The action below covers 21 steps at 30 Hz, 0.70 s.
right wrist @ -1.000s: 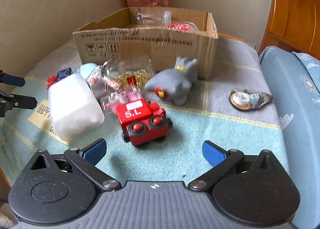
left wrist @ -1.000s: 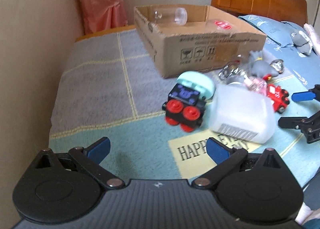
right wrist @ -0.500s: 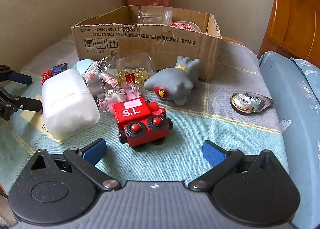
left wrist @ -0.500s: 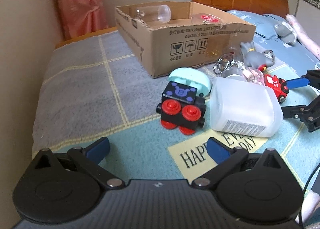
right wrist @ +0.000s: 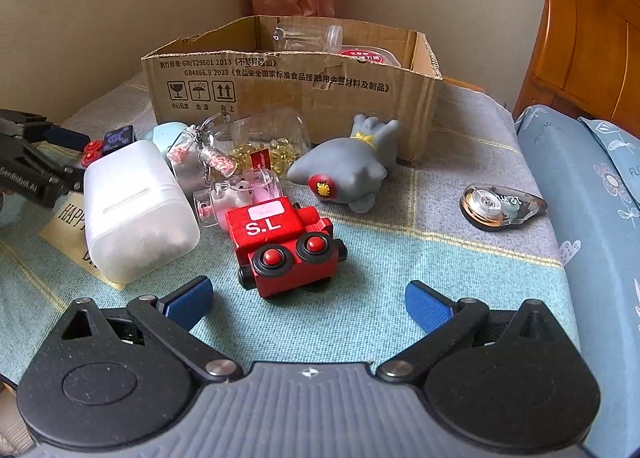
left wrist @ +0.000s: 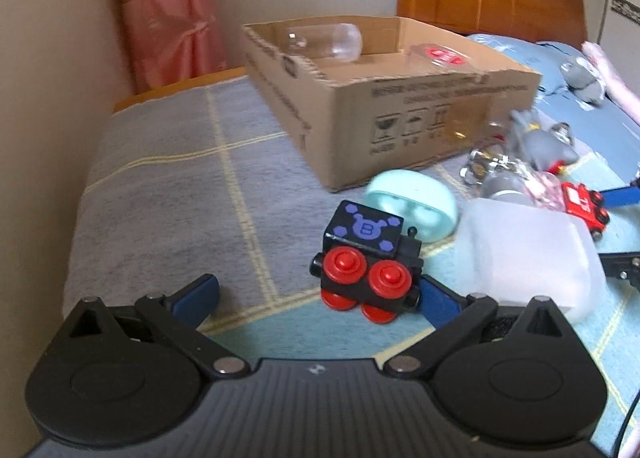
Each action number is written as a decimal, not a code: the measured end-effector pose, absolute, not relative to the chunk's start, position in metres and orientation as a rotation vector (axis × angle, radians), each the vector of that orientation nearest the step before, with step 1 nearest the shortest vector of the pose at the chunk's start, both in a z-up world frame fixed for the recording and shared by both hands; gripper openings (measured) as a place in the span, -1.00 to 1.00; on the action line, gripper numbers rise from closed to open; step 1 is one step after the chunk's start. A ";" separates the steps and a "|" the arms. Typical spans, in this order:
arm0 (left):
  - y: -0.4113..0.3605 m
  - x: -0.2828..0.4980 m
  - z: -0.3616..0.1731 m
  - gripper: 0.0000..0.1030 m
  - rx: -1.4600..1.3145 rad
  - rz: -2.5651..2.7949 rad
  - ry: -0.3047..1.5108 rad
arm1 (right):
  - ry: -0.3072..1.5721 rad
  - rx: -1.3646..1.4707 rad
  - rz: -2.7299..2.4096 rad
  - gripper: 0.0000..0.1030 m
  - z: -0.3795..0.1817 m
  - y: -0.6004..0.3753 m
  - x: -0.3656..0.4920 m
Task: Organize rigid objects
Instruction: 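Grasp the black-and-red toy robot with the left gripper while the right gripper grasps the red S.L train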
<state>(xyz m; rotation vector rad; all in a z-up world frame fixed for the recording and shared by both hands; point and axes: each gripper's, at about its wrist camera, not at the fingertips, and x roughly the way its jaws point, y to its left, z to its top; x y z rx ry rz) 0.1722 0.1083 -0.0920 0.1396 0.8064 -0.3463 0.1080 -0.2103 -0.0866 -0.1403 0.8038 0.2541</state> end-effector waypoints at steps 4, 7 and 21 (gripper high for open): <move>0.105 0.174 -0.091 0.99 0.166 -0.362 0.799 | 0.796 -0.139 0.254 1.00 -0.087 -0.211 0.108; 0.097 0.178 -0.090 0.99 0.212 -0.399 0.782 | 0.792 -0.139 0.254 1.00 -0.088 -0.210 0.107; 0.090 0.180 -0.085 0.11 0.223 -0.552 0.760 | 0.798 -0.168 0.295 1.00 -0.088 -0.207 0.111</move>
